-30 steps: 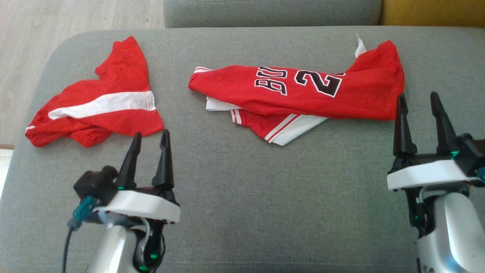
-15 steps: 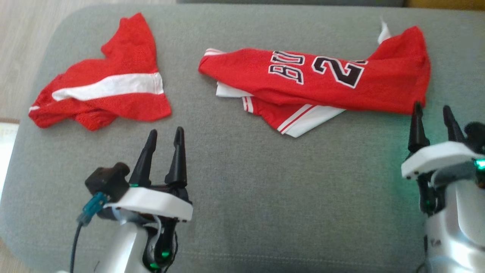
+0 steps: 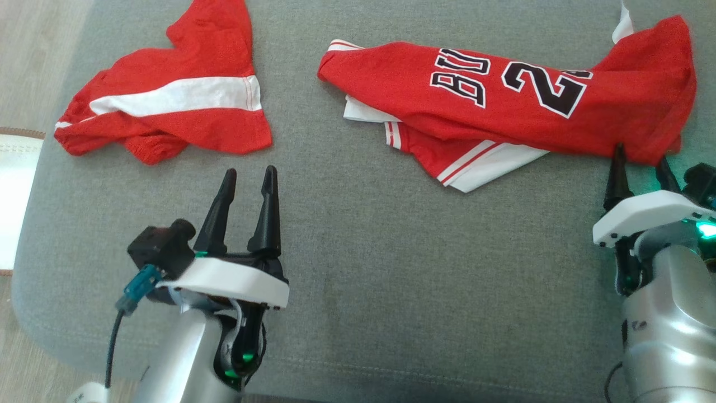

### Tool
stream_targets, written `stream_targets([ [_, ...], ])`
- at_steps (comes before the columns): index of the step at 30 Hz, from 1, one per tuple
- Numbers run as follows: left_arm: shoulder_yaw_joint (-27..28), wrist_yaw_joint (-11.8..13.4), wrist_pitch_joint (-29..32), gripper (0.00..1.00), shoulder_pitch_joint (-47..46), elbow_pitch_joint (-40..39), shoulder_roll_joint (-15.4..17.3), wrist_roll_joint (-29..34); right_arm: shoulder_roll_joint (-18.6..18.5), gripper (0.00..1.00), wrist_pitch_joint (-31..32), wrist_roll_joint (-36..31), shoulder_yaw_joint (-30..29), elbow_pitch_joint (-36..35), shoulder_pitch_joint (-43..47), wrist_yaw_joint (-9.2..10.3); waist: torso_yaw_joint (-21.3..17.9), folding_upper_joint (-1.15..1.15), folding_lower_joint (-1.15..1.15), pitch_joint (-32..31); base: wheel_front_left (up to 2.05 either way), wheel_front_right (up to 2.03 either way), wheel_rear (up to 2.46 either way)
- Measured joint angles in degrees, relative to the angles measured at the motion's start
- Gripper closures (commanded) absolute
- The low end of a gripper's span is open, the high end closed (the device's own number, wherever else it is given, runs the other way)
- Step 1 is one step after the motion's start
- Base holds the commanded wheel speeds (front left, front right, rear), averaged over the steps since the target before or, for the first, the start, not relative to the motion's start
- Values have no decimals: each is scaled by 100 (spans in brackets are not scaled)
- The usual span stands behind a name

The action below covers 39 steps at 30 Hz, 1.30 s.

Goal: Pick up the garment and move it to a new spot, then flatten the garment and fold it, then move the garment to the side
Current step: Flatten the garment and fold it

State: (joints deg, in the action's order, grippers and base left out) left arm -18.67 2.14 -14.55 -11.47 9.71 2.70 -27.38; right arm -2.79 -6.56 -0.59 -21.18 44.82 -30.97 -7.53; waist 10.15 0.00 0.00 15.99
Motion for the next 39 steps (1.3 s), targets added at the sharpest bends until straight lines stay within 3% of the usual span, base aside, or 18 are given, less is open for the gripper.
stream_targets([
  [1, -4, 13, 0, 0, -13, 8, 0, 0, 0, 12, -42, 1, -8, 81, -46, 0, 0, 0, 0, 0, 0, 0, 0],
  [2, -4, 23, 0, 0, -35, 18, 0, 0, 0, 55, -89, 0, -14, 152, -75, 0, -2, 0, 0, -4, 0, 0, 0],
  [3, -2, 24, 0, 0, -57, 23, 0, 0, 0, 85, -145, -1, -23, 214, -97, 0, -6, 0, 0, -13, 0, 0, 0],
  [4, 0, 41, 0, 0, -64, 27, -1, 1, 0, 100, -200, -12, -34, 268, -121, 0, -14, 0, 0, -29, 0, 0, 0],
  [13, 83, 41, 0, 0, -35, 121, -2, 1, -1, 100, -479, -121, 124, 346, -124, 0, -280, 0, 0, -318, 0, 0, 0],
  [20, 120, 40, 0, 0, 169, 141, -2, 1, 2, 100, -256, -25, 602, -189, 81, 0, -610, 0, 0, -591, 0, 0, 0],
  [30, 105, 42, 0, 0, 325, 140, -3, -31, -5, 100, 1068, 209, 960, -2471, 1088, 0, -1017, 0, 0, -938, 0, 0, 0],
  [35, 75, 41, 0, 0, 322, 132, -1, -59, -143, 100, 1777, 360, 1077, -3465, 1282, 0, -921, 0, 0, -905, 0, 0, 0],
  [39, 26, 41, 0, 0, 307, 116, -2, -62, -277, 100, 2172, 492, 1129, -3680, 1225, 0, -744, 0, 0, -810, 0, 0, 0],
])
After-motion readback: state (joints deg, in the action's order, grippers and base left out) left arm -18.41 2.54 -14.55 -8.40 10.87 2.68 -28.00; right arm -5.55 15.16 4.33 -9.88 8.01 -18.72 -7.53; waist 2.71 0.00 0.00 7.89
